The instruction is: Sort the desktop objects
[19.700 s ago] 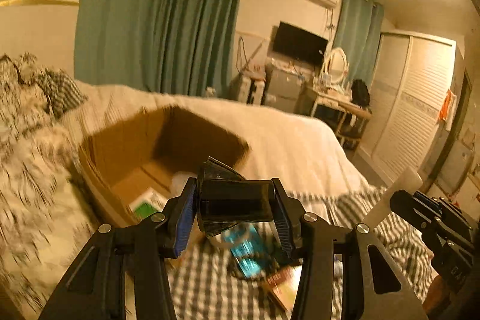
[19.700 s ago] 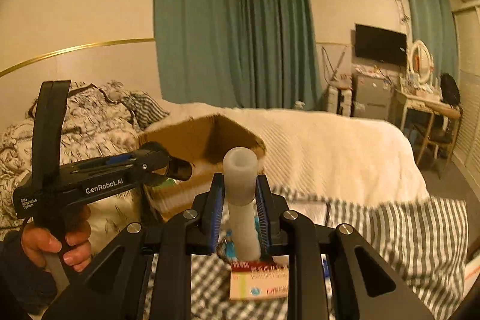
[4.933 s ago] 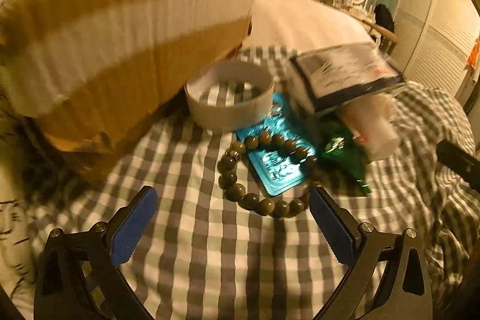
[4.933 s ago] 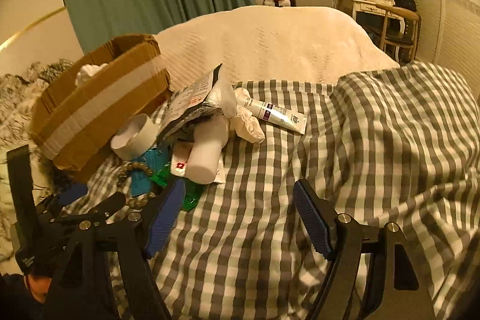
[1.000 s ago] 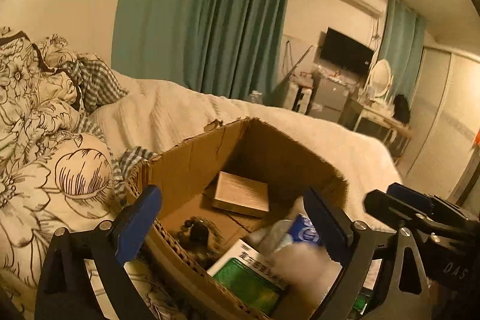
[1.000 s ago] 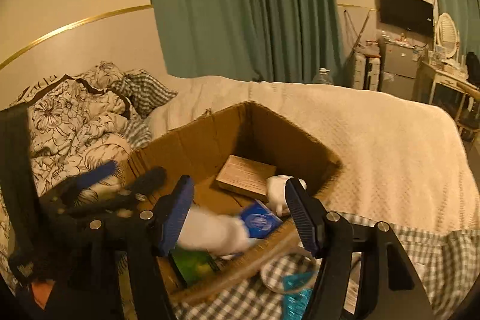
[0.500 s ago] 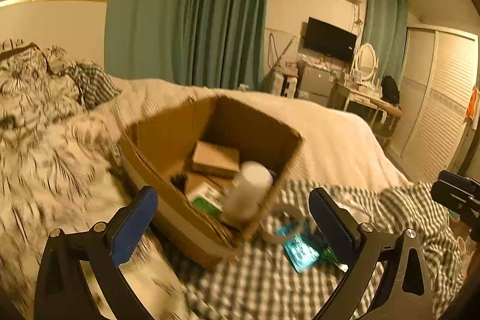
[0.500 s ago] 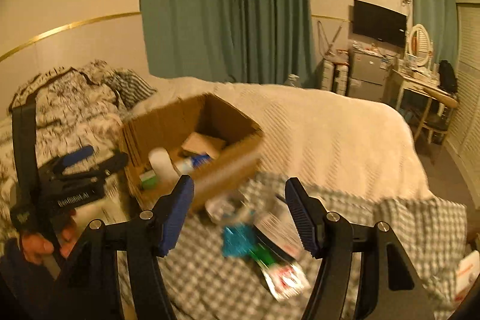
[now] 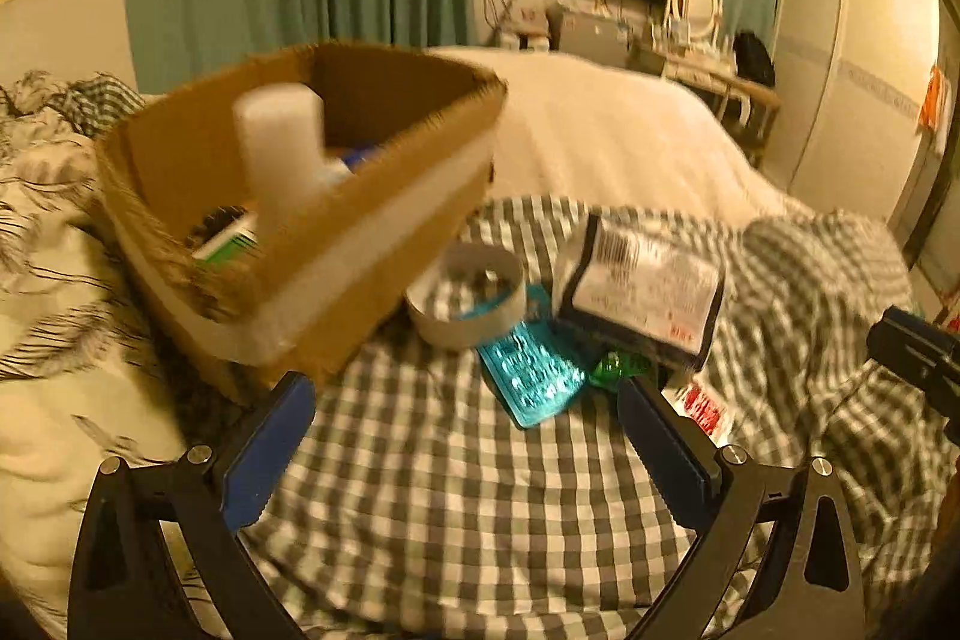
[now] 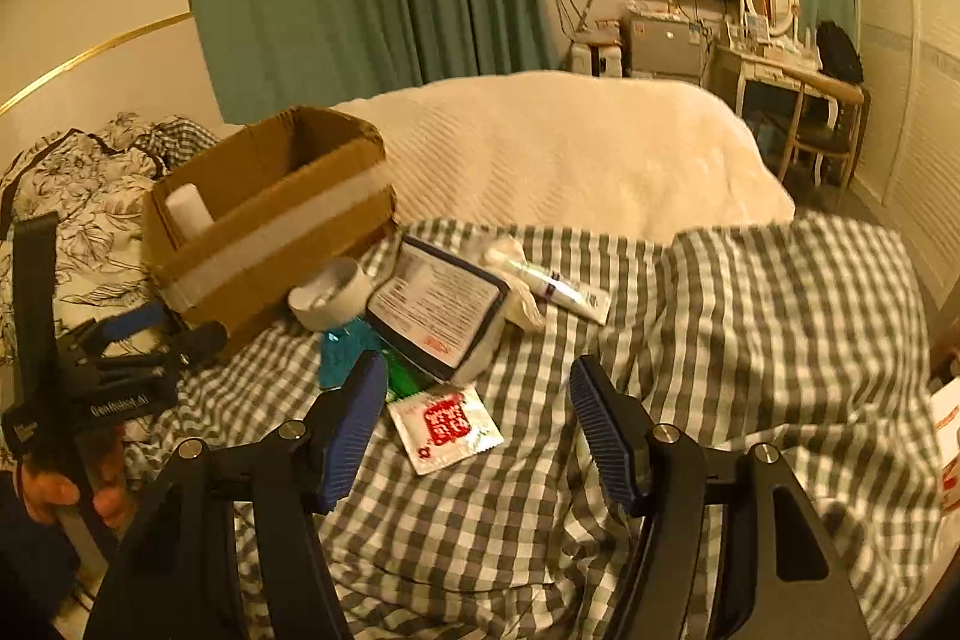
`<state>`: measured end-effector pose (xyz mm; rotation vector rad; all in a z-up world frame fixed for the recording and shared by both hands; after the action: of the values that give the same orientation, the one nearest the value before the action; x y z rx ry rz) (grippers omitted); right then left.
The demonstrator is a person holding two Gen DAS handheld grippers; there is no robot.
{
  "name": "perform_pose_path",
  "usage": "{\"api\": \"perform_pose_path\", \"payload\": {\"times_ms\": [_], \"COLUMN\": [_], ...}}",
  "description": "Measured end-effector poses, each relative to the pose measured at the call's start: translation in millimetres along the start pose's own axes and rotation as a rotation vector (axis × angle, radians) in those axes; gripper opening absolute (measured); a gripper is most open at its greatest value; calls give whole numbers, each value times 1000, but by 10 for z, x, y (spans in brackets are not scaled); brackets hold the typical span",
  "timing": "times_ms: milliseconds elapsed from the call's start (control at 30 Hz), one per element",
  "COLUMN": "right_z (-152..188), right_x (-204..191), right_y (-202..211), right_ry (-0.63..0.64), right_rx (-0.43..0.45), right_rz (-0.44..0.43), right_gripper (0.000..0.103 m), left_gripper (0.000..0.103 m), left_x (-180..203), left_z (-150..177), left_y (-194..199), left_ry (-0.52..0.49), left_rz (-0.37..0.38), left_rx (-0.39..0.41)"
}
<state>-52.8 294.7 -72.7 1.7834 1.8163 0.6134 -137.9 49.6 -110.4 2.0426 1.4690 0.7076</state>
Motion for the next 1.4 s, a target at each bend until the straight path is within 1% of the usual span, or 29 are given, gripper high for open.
{"api": "perform_pose_path", "payload": {"times_ms": [100,200,233,300,367,433,533,567,600,633,667,800,1000,1067,1100,1133,1200,1267,1300,1333,1400], "right_z": [46,152,201,292,376,422,473,484,484,479,475,472,612,623,621,622,630,638,640,636,601], "right_x": [8,-21,-46,-114,-191,-231,-292,-312,-320,-322,-328,-368,-418,-415,-413,-415,-423,-433,-433,-426,-395], "right_y": [-145,-234,-270,-358,-453,-528,-659,-716,-750,-798,-850,-1051,-1323,-1336,-1325,-1315,-1286,-1227,-1202,-1166,-1066], "right_ry": [-6,-8,-6,25,65,69,72,83,90,91,87,96,122,123,124,127,136,140,143,147,131], "right_rx": [-8,-28,-45,-74,-104,-123,-158,-164,-163,-158,-162,-185,-258,-257,-252,-249,-245,-236,-230,-217,-193], "right_rz": [-5,-17,-26,-10,2,9,1,6,12,20,17,15,20,24,28,30,37,35,43,55,51], "right_gripper": [63,63,63,63,63,63,64,66,72,76,77,77,77,77,74,57,39,27,17,15,15], "left_gripper": [103,103,103,103,103,103,103,103,103,103,103,103,103,103,103,103,103,103,103,103,103], "left_x": [69,127,131,98,57,-12,-109,-134,-156,-183,-195,-249,-276,-278,-274,-274,-261,-249,-237,-217,-152], "left_z": [75,212,263,365,420,467,492,498,500,506,512,513,543,554,550,552,554,578,601,629,675], "left_y": [-164,-275,-302,-362,-394,-420,-407,-401,-395,-381,-381,-364,-414,-427,-437,-431,-410,-404,-404,-397,-383], "left_ry": [-29,-62,-77,-100,-91,-53,-1,5,8,12,15,28,39,42,44,47,55,61,64,67,74], "left_rz": [-10,14,9,-28,-36,-33,-30,-33,-39,-45,-47,-50,-51,-50,-48,-45,-35,-27,-21,-10,17], "left_rx": [-13,-34,-42,-61,-76,-98,-105,-105,-103,-99,-96,-89,-101,-104,-104,-104,-101,-104,-109,-116,-127]}}
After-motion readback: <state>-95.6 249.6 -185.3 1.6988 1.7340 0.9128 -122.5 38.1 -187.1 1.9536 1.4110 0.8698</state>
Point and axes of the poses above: each gripper's, at about its wrist camera, not at the fingertips, and y roughly against the way its jaws point, x to its right, z to its underside, the point moved 8 cm from there along -y, roughly the way its jaws point, and after that the axes turned 7 degrees about z, right-handed, at the moved point
